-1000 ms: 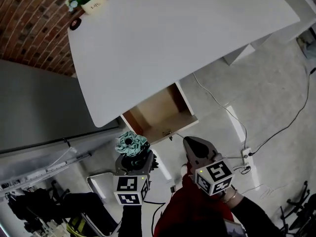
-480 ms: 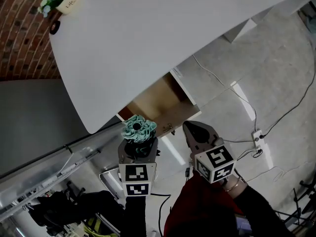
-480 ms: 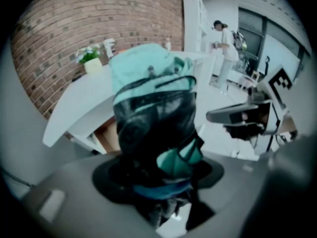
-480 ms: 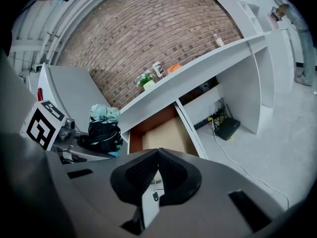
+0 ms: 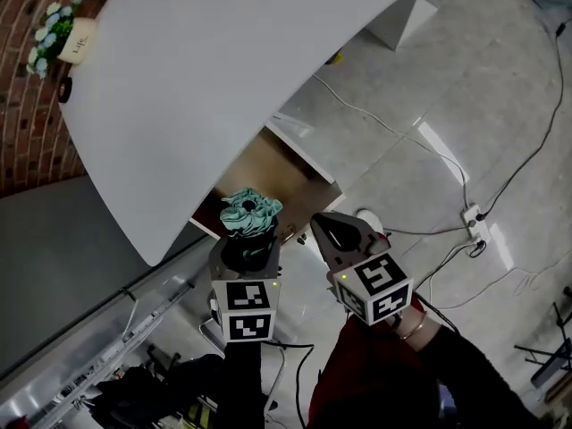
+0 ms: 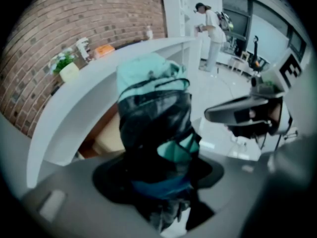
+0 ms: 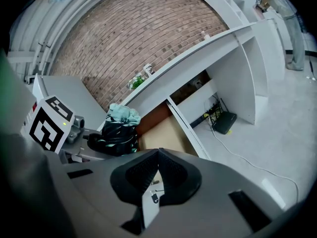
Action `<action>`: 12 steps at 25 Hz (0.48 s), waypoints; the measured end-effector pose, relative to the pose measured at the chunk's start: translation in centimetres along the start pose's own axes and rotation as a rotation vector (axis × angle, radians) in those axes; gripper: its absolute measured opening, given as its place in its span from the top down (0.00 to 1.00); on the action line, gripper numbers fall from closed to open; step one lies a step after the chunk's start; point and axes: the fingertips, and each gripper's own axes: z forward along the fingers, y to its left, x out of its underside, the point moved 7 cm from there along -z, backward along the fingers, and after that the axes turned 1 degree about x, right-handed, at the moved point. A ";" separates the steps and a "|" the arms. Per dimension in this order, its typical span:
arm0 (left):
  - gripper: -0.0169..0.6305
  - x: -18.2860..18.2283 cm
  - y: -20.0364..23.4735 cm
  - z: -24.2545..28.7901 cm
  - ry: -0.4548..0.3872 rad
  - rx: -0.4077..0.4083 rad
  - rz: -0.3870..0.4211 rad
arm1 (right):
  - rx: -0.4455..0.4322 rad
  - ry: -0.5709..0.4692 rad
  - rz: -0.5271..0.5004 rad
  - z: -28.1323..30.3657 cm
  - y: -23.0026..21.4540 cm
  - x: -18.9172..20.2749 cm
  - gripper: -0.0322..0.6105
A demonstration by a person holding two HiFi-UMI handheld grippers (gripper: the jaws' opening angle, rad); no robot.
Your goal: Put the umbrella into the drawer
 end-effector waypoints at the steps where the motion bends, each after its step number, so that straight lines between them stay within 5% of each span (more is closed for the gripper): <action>1: 0.53 -0.2 -0.1 0.4 0.011 0.009 0.013 | 0.001 0.000 0.005 0.1 -0.2 0.1 0.95; 12: 0.53 -2.9 0.0 4.0 0.090 0.097 0.126 | 0.018 -0.004 0.032 0.5 -1.4 0.5 0.95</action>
